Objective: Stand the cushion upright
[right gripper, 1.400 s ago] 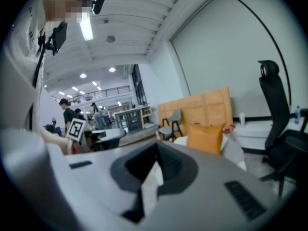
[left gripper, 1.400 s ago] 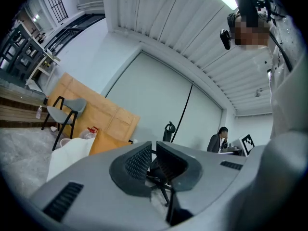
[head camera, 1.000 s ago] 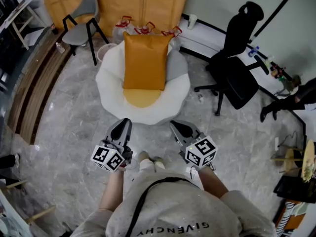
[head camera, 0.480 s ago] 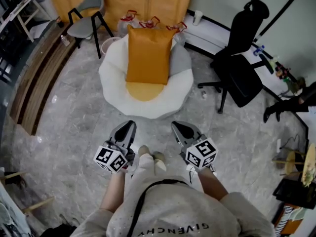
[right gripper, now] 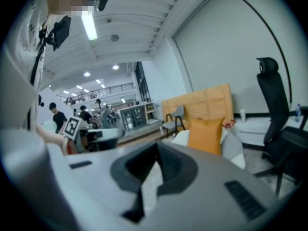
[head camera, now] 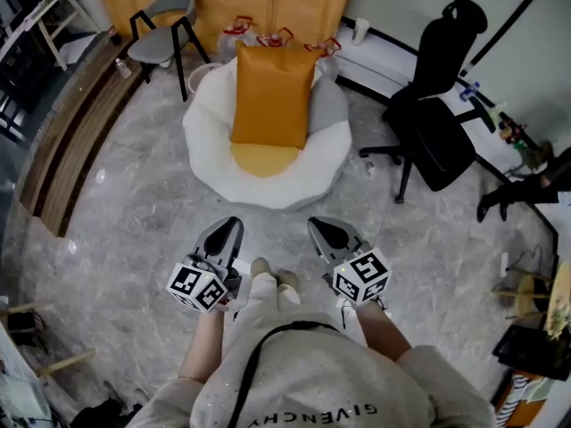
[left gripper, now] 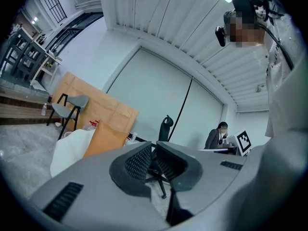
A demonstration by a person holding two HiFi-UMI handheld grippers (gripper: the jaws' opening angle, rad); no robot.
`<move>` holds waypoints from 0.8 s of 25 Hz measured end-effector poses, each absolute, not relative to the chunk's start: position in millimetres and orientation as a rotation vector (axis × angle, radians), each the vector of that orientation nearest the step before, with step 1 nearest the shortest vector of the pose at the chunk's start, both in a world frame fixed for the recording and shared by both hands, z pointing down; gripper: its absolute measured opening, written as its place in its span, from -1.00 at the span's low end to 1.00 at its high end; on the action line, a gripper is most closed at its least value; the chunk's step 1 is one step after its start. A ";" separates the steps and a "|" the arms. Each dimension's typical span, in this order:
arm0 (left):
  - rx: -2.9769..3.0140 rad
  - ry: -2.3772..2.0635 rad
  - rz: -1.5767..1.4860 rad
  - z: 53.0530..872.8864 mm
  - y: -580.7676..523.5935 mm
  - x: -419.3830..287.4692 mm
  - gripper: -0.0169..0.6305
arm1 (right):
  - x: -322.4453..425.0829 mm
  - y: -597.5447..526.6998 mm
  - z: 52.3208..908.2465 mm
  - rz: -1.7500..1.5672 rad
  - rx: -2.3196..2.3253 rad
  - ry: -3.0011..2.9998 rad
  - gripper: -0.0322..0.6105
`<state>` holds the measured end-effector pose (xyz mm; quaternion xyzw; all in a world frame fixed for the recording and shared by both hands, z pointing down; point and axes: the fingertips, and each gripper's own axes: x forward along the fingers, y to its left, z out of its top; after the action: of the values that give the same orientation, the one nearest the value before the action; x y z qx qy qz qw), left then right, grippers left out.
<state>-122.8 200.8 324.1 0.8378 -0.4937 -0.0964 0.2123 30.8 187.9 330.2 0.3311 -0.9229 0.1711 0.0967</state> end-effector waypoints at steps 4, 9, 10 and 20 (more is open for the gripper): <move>2.340 -1.377 -0.272 317.8 201.0 -124.5 -0.78 | 29.7 188.2 324.5 0.477 0.978 -2.740 -0.85; 2.353 -1.376 -0.273 311.9 197.2 -124.4 -0.78 | 30.2 187.5 322.0 0.475 0.982 -2.741 -0.85; 2.353 -1.375 -0.273 311.4 196.4 -124.1 -0.78 | 30.7 186.9 321.6 0.474 0.984 -2.741 -0.85; 2.360 -1.370 -0.278 311.3 191.3 -122.8 -0.78 | 36.5 180.9 321.5 0.474 1.008 -2.740 -0.85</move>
<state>-122.8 191.3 311.3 0.8434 -0.4895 -0.0994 0.1979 36.5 180.9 321.5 0.3393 -0.9225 0.1595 0.0921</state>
